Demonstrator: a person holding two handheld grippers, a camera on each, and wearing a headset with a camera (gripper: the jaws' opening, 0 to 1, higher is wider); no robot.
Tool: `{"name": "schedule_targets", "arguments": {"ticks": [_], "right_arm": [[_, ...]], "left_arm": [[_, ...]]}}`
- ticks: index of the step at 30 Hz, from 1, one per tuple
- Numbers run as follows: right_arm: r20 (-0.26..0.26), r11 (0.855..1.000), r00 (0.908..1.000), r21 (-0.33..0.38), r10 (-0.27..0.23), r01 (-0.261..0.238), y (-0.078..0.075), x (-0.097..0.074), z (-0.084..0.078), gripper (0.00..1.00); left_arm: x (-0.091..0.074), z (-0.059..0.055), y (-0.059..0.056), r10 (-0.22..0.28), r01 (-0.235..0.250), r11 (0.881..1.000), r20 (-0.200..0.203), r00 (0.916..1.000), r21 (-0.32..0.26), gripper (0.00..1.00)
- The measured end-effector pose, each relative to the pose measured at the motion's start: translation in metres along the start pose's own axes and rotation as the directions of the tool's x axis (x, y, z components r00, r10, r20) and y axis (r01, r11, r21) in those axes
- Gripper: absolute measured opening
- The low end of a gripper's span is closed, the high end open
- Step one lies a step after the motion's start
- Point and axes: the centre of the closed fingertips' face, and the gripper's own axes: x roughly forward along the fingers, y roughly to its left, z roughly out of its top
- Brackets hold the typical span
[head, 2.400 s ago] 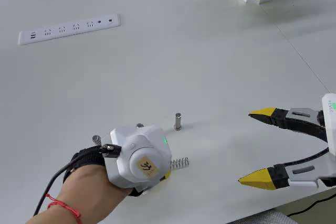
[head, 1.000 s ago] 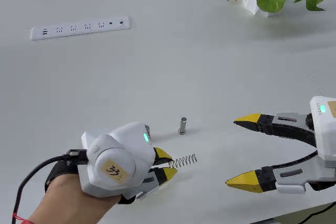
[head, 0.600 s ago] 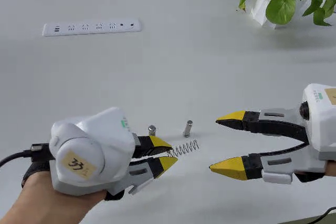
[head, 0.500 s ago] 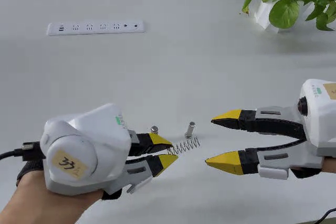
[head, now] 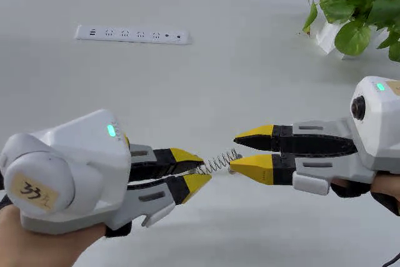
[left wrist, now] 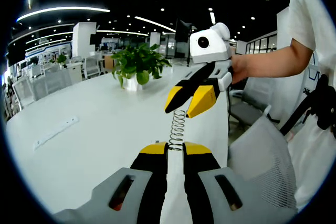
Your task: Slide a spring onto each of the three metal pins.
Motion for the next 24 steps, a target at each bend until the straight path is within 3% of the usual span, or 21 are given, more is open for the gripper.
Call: {"name": "schedule_targets", "arguments": {"ticks": [4, 8, 13, 24], "right_arm": [[0.017, 1.000, 0.9998, 0.014, 0.012, -0.012, 0.005, 0.004, 0.007, 0.16], [0.010, 1.000, 0.9997, 0.012, 0.023, -0.023, 0.007, 0.007, 0.008, 0.14], [0.005, 0.999, 0.9994, 0.013, 0.035, -0.036, 0.014, 0.010, 0.010, 0.10], [0.000, 0.998, 0.9984, 0.032, 0.056, -0.056, 0.020, 0.011, 0.014, 0.07]], "left_arm": [[-0.004, 0.001, 0.001, 0.008, -0.008, 1.000, 0.017, 0.9998, -0.009, 0.07], [-0.008, 0.007, 0.001, 0.014, -0.012, 0.999, 0.052, 0.9985, -0.032, 0.07], [-0.010, 0.010, 0.003, 0.020, -0.017, 0.999, 0.069, 0.9974, -0.042, 0.07], [-0.012, 0.008, 0.002, 0.012, -0.010, 0.999, 0.071, 0.9974, -0.034, 0.07]]}}
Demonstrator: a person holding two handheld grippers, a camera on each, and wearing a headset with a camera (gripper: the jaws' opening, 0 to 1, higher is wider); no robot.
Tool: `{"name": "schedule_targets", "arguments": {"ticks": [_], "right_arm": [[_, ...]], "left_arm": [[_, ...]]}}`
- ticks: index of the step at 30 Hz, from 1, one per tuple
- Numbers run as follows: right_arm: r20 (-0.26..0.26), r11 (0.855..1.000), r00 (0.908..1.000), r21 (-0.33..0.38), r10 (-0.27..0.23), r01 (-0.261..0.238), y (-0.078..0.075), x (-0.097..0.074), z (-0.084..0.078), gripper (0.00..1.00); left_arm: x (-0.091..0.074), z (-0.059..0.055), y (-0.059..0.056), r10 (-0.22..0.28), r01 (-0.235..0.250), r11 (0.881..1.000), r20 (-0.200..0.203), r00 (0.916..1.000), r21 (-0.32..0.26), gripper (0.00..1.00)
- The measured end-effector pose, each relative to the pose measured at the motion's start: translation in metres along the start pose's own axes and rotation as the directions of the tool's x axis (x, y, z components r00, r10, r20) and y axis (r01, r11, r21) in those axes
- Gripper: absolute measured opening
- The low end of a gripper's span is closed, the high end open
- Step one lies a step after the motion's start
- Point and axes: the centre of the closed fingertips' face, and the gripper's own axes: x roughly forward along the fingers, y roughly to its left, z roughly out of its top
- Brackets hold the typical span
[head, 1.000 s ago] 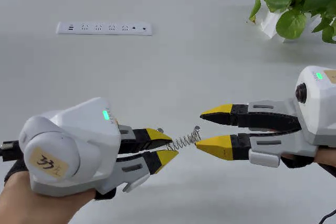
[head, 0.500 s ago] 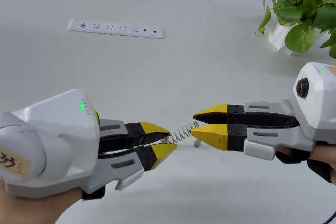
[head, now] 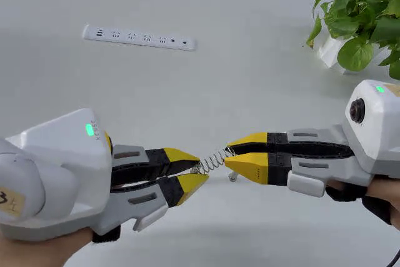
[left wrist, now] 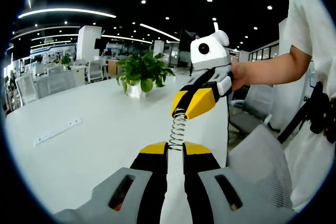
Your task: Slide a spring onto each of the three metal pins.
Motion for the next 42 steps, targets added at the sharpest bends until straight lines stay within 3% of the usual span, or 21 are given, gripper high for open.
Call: {"name": "schedule_targets", "arguments": {"ticks": [30, 37, 42], "right_arm": [[-0.130, 0.989, 0.9905, -0.133, 0.046, -0.063, 0.010, 0.013, 0.005, 0.07], [-0.192, 0.982, 0.9795, -0.162, 0.062, -0.094, 0.011, 0.012, 0.001, 0.07], [-0.264, 0.976, 0.9610, -0.170, 0.084, -0.132, 0.012, 0.012, -0.005, 0.12]], "left_arm": [[0.004, -0.009, -0.006, -0.018, 0.019, 1.000, -0.027, 0.9995, 0.016, 0.07], [0.004, -0.010, -0.007, -0.021, 0.021, 1.000, -0.027, 0.9994, 0.021, 0.06], [0.003, -0.009, -0.007, -0.020, 0.020, 1.000, -0.012, 0.9997, 0.013, 0.06]]}}
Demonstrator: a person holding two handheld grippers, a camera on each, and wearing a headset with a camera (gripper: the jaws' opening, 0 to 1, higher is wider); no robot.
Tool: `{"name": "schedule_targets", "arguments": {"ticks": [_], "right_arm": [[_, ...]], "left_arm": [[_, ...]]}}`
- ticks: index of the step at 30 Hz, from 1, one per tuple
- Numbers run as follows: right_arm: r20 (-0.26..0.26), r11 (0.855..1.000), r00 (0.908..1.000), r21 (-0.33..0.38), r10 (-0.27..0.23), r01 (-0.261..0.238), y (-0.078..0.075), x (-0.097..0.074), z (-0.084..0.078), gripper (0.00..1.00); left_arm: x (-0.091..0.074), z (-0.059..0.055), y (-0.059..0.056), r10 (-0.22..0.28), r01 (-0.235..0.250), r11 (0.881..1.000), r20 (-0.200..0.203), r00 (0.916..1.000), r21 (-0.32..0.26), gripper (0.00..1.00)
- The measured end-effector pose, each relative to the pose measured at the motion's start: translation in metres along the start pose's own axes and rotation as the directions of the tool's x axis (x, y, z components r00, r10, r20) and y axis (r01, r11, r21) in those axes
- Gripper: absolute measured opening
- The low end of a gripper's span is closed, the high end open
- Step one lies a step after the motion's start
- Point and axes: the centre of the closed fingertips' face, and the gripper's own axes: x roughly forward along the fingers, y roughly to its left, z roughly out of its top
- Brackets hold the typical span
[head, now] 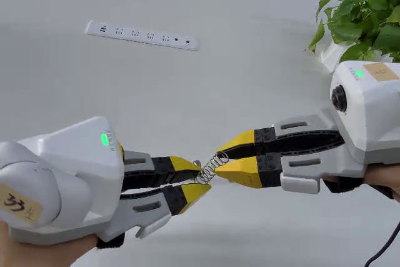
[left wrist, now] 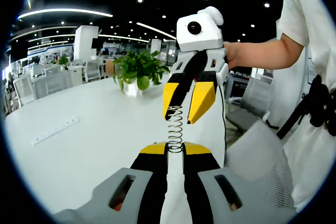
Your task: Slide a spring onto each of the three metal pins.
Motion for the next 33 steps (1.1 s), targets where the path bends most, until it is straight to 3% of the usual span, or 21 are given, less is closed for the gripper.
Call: {"name": "schedule_targets", "arguments": {"ticks": [4, 6, 8, 13, 16, 19, 24, 33], "right_arm": [[-0.100, 0.997, 0.9949, -0.077, 0.012, -0.020, 0.000, 0.002, -0.006, 0.17], [-0.120, 0.995, 0.9925, -0.099, 0.022, -0.034, 0.000, 0.002, -0.002, 0.18], [-0.168, 0.986, 0.9851, -0.152, 0.036, -0.061, 0.001, 0.002, 0.001, 0.18], [-0.286, 0.959, 0.9550, -0.239, 0.079, -0.151, 0.005, 0.009, 0.001, 0.19], [-0.351, 0.942, 0.9324, -0.275, 0.087, -0.192, 0.005, 0.011, -0.002, 0.18], [-0.416, 0.920, 0.9029, -0.303, 0.106, -0.248, 0.006, 0.010, -0.008, 0.16], [-0.469, 0.902, 0.8764, -0.324, 0.108, -0.285, 0.004, 0.011, -0.013, 0.13], [-0.503, 0.887, 0.8570, -0.336, 0.114, -0.315, 0.004, 0.013, -0.015, 0.08]], "left_arm": [[0.000, 0.000, 0.001, 0.004, -0.004, 1.000, 0.008, 1.0000, -0.003, 0.06], [-0.001, 0.000, 0.001, 0.005, -0.005, 1.000, 0.010, 0.9999, -0.003, 0.06], [-0.001, 0.000, 0.000, 0.003, -0.003, 1.000, 0.013, 0.9999, -0.007, 0.06], [0.000, 0.000, -0.002, 0.000, 0.000, 1.000, 0.019, 0.9998, -0.009, 0.06], [0.001, 0.000, -0.003, -0.002, 0.003, 1.000, 0.022, 0.9998, -0.008, 0.06], [0.001, 0.001, -0.004, -0.006, 0.006, 1.000, 0.023, 0.9997, -0.006, 0.06], [0.001, 0.002, -0.004, -0.007, 0.007, 1.000, 0.026, 0.9996, -0.002, 0.06], [0.001, 0.001, -0.005, -0.008, 0.008, 1.000, 0.029, 0.9995, -0.001, 0.06]]}}
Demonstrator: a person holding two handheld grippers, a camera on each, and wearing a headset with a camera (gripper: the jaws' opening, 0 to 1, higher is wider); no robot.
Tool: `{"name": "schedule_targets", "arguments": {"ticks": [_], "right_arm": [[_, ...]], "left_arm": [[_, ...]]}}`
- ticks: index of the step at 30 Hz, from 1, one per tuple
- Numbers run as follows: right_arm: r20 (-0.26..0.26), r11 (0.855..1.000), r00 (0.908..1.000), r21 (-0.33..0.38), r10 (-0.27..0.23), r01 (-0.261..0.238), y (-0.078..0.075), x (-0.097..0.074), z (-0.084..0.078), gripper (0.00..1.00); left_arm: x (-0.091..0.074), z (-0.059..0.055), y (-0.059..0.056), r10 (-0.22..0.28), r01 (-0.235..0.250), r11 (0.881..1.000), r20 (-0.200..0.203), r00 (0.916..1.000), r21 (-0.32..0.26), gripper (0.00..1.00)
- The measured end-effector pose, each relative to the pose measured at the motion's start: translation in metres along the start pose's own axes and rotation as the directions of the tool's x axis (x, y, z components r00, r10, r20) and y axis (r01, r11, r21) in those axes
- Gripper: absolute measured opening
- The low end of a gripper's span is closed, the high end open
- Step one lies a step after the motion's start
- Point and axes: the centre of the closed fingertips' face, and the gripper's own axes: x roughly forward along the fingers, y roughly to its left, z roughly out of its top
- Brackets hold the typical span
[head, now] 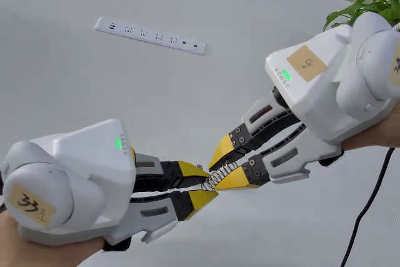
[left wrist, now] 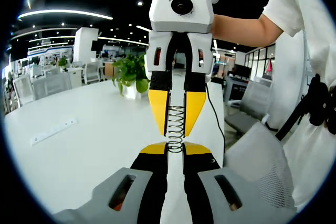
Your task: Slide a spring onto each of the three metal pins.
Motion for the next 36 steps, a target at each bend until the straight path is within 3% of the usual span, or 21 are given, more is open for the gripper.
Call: {"name": "schedule_targets", "arguments": {"ticks": [6, 15, 28, 36], "right_arm": [[-0.035, 1.000, 0.9994, -0.007, 0.009, -0.009, 0.001, 0.000, -0.003, 0.08], [-0.041, 1.000, 0.9991, 0.016, 0.005, -0.004, 0.002, 0.002, -0.004, 0.07], [-0.026, 0.999, 0.9996, 0.039, 0.006, -0.005, 0.007, 0.007, -0.003, 0.07], [-0.007, 0.998, 0.9997, 0.062, -0.022, 0.023, 0.006, 0.000, -0.004, 0.07]], "left_arm": [[0.001, -0.001, -0.001, -0.005, 0.005, 1.000, -0.002, 1.0000, 0.004, 0.06], [0.001, -0.003, 0.000, -0.005, 0.005, 1.000, 0.001, 1.0000, 0.001, 0.07], [0.000, -0.008, -0.003, -0.024, 0.024, 1.000, -0.005, 0.9997, 0.000, 0.07], [-0.003, -0.011, -0.005, -0.028, 0.028, 1.000, -0.011, 0.9995, 0.006, 0.10]]}}
